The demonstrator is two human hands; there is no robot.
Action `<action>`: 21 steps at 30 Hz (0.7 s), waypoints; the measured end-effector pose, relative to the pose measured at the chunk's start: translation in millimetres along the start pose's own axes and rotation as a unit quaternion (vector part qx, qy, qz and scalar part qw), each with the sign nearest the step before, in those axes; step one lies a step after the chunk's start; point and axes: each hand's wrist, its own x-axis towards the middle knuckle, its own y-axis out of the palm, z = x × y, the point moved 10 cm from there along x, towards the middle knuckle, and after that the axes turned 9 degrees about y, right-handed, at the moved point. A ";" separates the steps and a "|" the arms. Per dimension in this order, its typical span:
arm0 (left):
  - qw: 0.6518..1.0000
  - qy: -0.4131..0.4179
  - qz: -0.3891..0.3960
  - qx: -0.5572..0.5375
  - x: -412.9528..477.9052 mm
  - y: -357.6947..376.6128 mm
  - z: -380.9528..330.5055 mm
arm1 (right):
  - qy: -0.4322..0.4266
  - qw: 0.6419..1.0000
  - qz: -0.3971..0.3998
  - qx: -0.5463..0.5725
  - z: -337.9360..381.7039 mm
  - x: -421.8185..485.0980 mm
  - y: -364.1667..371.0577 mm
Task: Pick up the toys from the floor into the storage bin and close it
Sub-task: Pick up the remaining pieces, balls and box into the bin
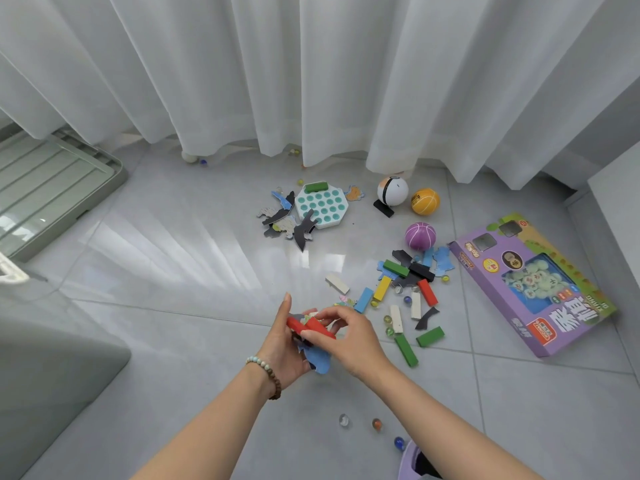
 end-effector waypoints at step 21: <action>0.996 0.026 -0.078 0.017 12.3 8.1 19.9 | 0.207 0.945 -0.229 -0.109 -108.0 39.6 -146.2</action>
